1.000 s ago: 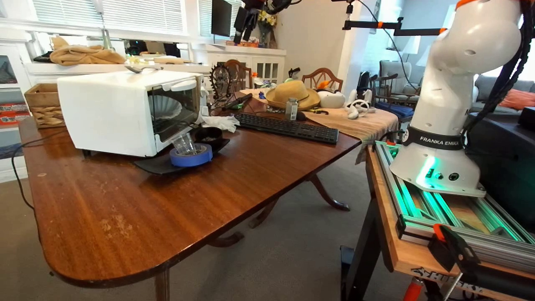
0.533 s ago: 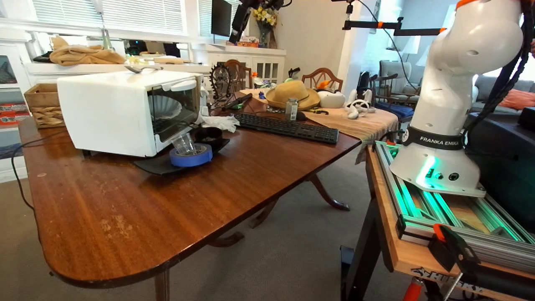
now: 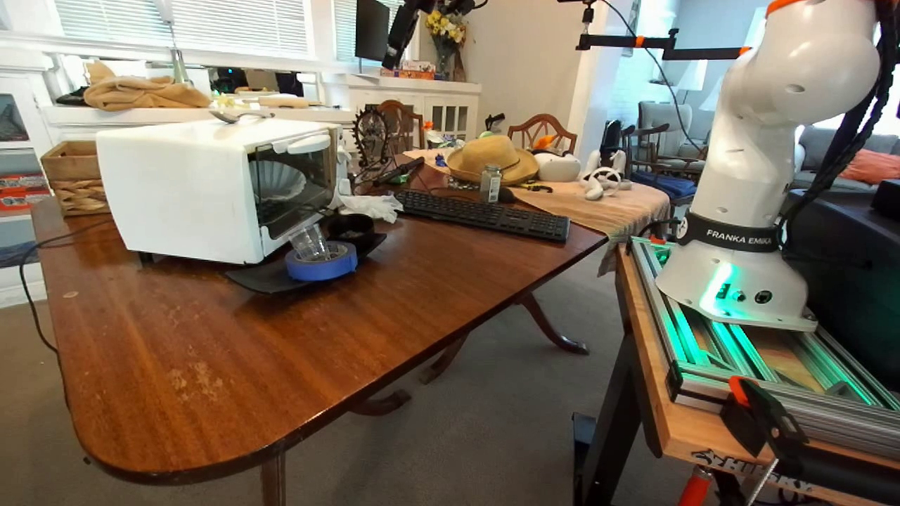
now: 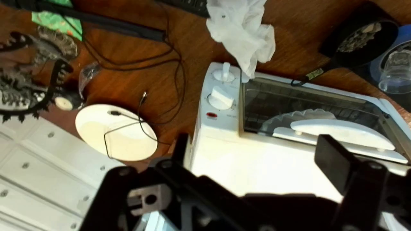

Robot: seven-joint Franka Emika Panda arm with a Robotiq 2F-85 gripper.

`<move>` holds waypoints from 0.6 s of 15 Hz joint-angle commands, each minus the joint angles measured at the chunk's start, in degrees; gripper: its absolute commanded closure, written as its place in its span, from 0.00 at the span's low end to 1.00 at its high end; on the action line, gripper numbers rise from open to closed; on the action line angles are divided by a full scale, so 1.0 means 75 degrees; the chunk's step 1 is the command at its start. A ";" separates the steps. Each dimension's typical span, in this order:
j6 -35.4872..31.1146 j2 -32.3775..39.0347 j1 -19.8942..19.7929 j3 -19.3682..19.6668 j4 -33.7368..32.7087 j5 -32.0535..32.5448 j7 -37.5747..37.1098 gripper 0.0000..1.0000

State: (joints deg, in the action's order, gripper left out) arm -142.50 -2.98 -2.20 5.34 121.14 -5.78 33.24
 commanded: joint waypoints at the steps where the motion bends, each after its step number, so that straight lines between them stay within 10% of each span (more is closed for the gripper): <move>1: -0.0062 0.1055 -0.0001 0.0046 -0.1418 -0.0938 0.1994 0.00; 5: 0.1268 0.2285 -0.0448 -0.0364 -0.3302 -0.2362 0.4056 0.00; 9: 0.2901 0.3490 -0.0797 -0.0656 -0.5087 -0.1782 0.4880 0.00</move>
State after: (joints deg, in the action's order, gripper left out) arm -128.62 15.36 -5.68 2.35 94.27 -21.21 64.73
